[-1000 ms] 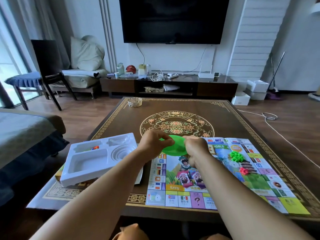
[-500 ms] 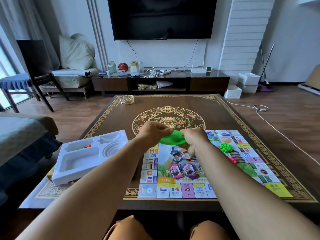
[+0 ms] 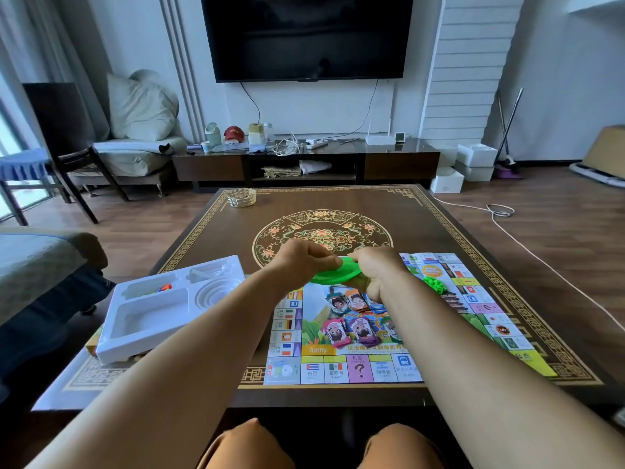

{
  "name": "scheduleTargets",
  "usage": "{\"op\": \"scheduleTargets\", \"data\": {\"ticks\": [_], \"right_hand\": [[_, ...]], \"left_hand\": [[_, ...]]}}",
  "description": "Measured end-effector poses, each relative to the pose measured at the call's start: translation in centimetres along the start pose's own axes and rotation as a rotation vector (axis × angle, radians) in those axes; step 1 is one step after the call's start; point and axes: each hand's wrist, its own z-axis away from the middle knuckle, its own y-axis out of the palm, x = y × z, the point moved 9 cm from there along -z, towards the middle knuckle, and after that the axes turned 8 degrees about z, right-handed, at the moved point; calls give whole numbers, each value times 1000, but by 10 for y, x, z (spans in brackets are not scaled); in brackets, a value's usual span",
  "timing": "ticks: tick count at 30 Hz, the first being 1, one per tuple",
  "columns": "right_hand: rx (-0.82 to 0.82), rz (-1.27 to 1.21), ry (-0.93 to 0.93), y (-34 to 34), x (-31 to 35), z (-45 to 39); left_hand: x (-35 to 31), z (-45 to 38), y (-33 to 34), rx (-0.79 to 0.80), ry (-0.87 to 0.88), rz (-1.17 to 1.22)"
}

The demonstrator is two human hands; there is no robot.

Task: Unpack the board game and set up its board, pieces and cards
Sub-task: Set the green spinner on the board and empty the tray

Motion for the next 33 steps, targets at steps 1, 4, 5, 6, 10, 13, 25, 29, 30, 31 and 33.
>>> {"op": "scheduleTargets", "data": {"ticks": [1, 4, 5, 6, 10, 13, 25, 29, 30, 31, 33], "right_hand": [[7, -8, 12, 0, -3, -2], [-3, -4, 40, -4, -3, 17], [-23, -3, 49, -7, -5, 21], [-38, -8, 61, -9, -8, 24], [-114, -32, 69, -24, -16, 22], [-175, -14, 20, -42, -12, 23], [-354, 230, 11, -147, -70, -4], [-440, 339, 78, -192, -92, -29], [-454, 380, 103, -202, -98, -36], [-460, 430, 127, -210, -102, -41], [-457, 503, 170, -221, -110, -49]], "left_hand": [[0, 0, 2, 8, 11, -34], [-1, -1, 7, 43, 38, -129], [-1, -2, 9, 50, 43, -147], [0, -3, 11, 55, 44, -161], [-2, -5, 23, 8, 86, -183], [10, -13, 26, -73, 1, -25], [70, -48, 132, -69, -200, 73], [79, -65, 186, 61, -222, -20], [85, -70, 201, 106, -235, -62], [86, -71, 212, 148, -252, -113], [94, -76, 229, 192, -275, -190]]}}
